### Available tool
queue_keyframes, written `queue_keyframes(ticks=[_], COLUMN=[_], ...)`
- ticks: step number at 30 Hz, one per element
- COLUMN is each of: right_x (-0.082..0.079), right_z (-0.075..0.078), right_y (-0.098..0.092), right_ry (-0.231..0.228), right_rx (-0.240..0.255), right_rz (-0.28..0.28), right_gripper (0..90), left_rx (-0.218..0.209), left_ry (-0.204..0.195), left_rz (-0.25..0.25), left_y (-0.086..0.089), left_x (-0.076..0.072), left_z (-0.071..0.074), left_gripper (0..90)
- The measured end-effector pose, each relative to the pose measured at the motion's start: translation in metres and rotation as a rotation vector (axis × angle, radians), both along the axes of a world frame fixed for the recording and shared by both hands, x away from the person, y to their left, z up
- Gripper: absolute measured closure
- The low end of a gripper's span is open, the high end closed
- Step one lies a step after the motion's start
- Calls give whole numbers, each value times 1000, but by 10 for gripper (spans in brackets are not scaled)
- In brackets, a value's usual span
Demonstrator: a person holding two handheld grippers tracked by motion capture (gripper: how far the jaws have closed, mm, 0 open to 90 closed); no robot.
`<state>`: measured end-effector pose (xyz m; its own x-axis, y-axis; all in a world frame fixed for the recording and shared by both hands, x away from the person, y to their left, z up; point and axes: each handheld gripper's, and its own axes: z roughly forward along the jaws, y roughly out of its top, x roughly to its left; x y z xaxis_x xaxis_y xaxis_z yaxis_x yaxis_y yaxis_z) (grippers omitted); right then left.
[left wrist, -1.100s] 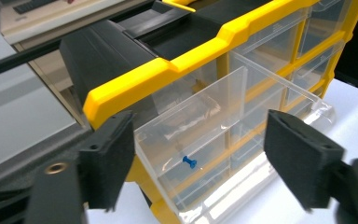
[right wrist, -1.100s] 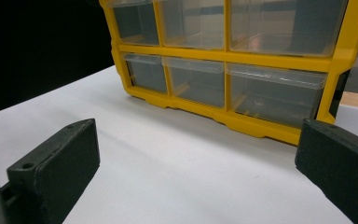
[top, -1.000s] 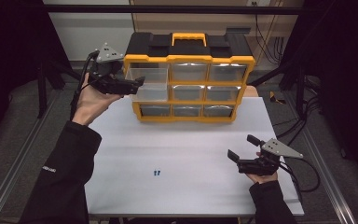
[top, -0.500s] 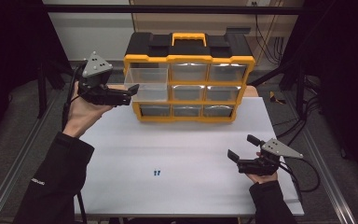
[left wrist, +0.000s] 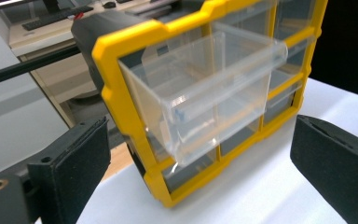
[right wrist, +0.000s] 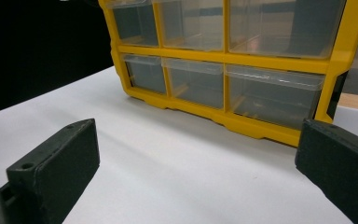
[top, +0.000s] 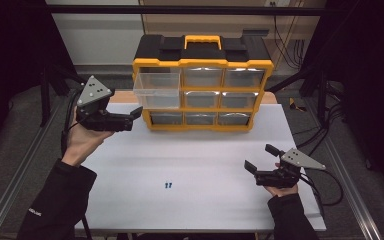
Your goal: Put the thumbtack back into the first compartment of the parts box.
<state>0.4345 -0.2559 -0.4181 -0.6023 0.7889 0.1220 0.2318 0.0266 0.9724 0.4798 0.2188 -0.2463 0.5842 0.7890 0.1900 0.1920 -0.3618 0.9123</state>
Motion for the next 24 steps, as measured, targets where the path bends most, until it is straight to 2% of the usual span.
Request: queue_keyframes(ticks=[9, 16, 24], right_x=[0, 0, 0], right_z=[0, -1, -1], right_y=[1, 1, 1], right_ry=[1, 2, 4], right_rx=[-3, -1, -4], right_rz=[2, 0, -1], right_gripper=[3, 3, 3], left_rx=[-37, -62, -55], left_ry=[18, 28, 34], left_rz=[-4, 1, 2], left_y=[10, 15, 13], left_x=[-8, -16, -27], left_z=[-30, -49, -69], left_gripper=[47, 47, 45])
